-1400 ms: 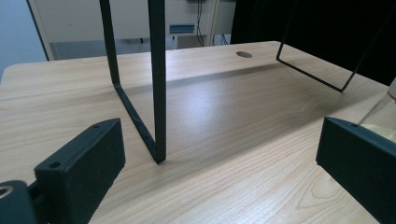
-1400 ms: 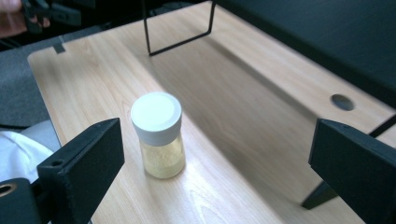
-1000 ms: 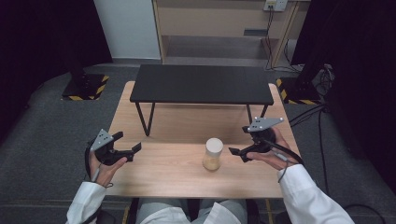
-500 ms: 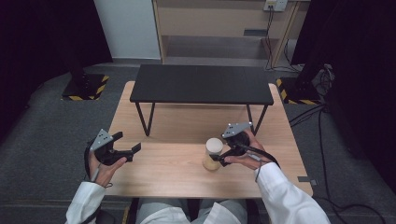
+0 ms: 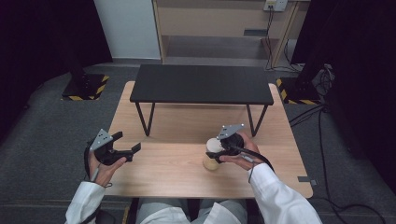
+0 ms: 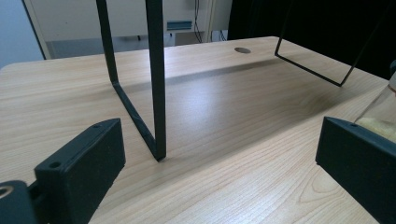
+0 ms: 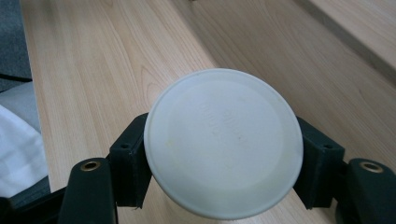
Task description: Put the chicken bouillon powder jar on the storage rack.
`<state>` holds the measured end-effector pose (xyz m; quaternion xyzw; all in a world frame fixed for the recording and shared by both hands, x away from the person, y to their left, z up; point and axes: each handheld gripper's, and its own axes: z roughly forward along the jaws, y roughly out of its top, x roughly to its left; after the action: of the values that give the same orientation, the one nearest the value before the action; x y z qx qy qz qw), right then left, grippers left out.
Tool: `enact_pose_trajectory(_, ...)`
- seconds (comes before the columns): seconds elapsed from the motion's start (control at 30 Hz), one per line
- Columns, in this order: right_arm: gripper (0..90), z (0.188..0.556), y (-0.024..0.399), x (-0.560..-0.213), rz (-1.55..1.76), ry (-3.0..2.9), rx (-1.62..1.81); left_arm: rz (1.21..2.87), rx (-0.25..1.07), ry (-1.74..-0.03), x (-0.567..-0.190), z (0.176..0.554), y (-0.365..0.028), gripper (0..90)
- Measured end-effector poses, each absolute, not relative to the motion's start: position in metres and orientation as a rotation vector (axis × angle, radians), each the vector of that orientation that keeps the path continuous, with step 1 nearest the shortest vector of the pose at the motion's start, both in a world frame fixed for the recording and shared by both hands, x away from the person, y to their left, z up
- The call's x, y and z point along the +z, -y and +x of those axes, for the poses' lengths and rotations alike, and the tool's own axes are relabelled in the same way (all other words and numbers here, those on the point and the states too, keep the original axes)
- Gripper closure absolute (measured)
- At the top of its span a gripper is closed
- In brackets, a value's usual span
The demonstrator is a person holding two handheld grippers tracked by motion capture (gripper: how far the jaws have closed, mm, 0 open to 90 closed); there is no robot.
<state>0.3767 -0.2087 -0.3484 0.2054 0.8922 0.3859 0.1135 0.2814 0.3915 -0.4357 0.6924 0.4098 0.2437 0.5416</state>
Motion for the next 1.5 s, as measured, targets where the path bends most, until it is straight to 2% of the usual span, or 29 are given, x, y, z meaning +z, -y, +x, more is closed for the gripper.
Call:
enact_pose_trajectory(0.27, 33.0, 0.369, 0.217, -0.336, 0.656, -2.605, 1.139, 1.647, 0.577, -0.974, -0.436, 0.282, -0.391, 0.4)
enact_pose_trajectory(0.57, 33.0, 0.351, 0.235, -0.279, 0.725, -2.511, 1.172, 1.647, 0.578, -0.975, -0.436, 0.282, -0.391, 0.4)
enact_pose_trajectory(0.6, 33.0, 0.347, 0.241, -0.257, 0.748, -2.481, 1.173, 1.647, 0.578, -0.975, -0.436, 0.282, -0.391, 0.4)
enact_pose_trajectory(0.67, 33.0, 0.341, 0.245, -0.235, 0.766, -2.441, 1.172, 1.648, 0.576, -0.976, -0.436, 0.283, -0.391, 0.4)
enact_pose_trajectory(0.7, 33.0, 0.341, 0.245, -0.235, 0.766, -2.441, 1.172, 1.648, 0.576, -0.976, -0.436, 0.283, -0.391, 0.4)
enact_pose_trajectory(0.73, 33.0, 0.336, 0.250, -0.211, 0.779, -2.402, 1.168, 1.648, 0.576, -0.975, -0.436, 0.283, -0.391, 0.4)
enact_pose_trajectory(0.87, 33.0, 0.333, 0.261, -0.164, 0.839, -2.320, 1.183, 1.648, 0.575, -0.975, -0.436, 0.283, -0.391, 0.4)
enact_pose_trajectory(1.07, 33.1, 0.341, 0.264, -0.118, 0.904, -2.216, 1.135, 1.653, 0.572, -0.972, -0.436, 0.284, -0.391, 0.4)
enact_pose_trajectory(1.27, 33.1, 0.368, 0.264, -0.104, 0.999, -2.117, 1.085, 1.653, 0.568, -0.974, -0.436, 0.285, -0.391, 0.4)
enact_pose_trajectory(1.5, 33.1, 0.415, 0.257, -0.116, 1.107, -2.050, 0.988, 1.655, 0.566, -0.976, -0.437, 0.286, -0.392, 0.5)
